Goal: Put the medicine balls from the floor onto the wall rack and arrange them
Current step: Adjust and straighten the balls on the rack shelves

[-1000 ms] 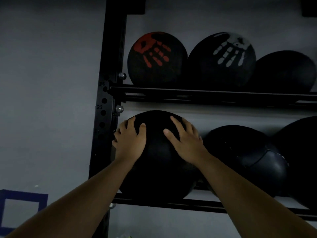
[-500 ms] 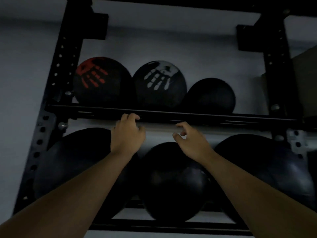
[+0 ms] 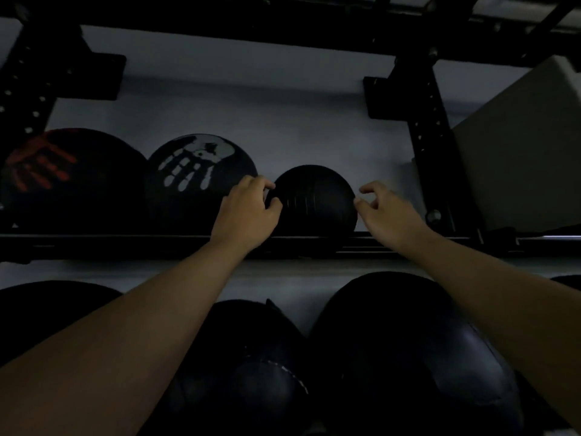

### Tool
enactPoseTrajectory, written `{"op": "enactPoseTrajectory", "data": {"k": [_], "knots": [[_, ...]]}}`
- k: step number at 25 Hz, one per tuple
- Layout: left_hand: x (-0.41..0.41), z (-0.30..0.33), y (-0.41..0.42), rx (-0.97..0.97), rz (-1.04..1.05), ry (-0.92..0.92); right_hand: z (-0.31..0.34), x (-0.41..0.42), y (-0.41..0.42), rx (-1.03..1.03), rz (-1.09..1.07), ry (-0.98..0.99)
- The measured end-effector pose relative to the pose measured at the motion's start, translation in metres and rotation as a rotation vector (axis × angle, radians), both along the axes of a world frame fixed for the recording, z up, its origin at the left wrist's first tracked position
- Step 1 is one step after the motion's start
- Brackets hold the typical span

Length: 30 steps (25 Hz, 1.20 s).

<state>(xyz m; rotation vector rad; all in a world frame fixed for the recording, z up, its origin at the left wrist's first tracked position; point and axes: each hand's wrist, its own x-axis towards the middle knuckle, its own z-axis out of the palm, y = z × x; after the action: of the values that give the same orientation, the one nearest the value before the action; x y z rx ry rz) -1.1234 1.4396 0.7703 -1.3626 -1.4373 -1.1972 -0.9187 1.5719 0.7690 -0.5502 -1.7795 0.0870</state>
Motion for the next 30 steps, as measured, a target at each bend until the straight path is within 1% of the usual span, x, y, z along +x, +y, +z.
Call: {"op": "enactPoseTrajectory", "data": {"k": [2, 4, 6, 9, 11, 13, 16, 18, 20, 23, 27, 30], "knots": [[0.0, 0.022, 0.017, 0.026, 0.011, 0.018, 0.014, 0.001, 0.017, 0.005, -0.004, 0.003], [0.003, 0.039, 0.031, 0.05, 0.024, 0.0, 0.032, -0.001, 0.032, 0.015, 0.009, 0.014], [0.012, 0.05, 0.049, 0.062, 0.028, -0.034, 0.047, -0.007, 0.047, -0.002, 0.075, 0.039], [0.021, 0.057, 0.081, 0.057, 0.017, -0.178, 0.069, -0.025, 0.067, -0.074, 0.226, 0.122], [0.028, 0.064, 0.1, 0.009, 0.037, -0.284, 0.078, -0.032, 0.081, -0.171, 0.287, 0.128], [0.029, 0.069, 0.109, 0.021, 0.044, -0.332, 0.083, -0.042, 0.09, -0.274, 0.355, 0.107], [0.027, 0.079, 0.124, 0.033, 0.069, -0.312, 0.089, -0.058, 0.101, -0.405, 0.543, 0.121], [0.024, 0.081, 0.131, 0.02, 0.035, -0.247, 0.089, -0.073, 0.107, -0.426, 0.589, 0.127], [0.017, 0.082, 0.139, 0.057, -0.031, -0.179, 0.089, -0.086, 0.114, -0.4, 0.552, 0.173], [0.008, 0.08, 0.145, 0.144, -0.025, -0.158, 0.098, -0.1, 0.119, -0.35, 0.482, 0.239], [0.004, 0.077, 0.15, 0.239, -0.022, -0.17, 0.11, -0.11, 0.123, -0.274, 0.454, 0.244], [0.005, 0.076, 0.151, 0.25, -0.023, -0.166, 0.111, -0.109, 0.126, -0.245, 0.439, 0.219]]}}
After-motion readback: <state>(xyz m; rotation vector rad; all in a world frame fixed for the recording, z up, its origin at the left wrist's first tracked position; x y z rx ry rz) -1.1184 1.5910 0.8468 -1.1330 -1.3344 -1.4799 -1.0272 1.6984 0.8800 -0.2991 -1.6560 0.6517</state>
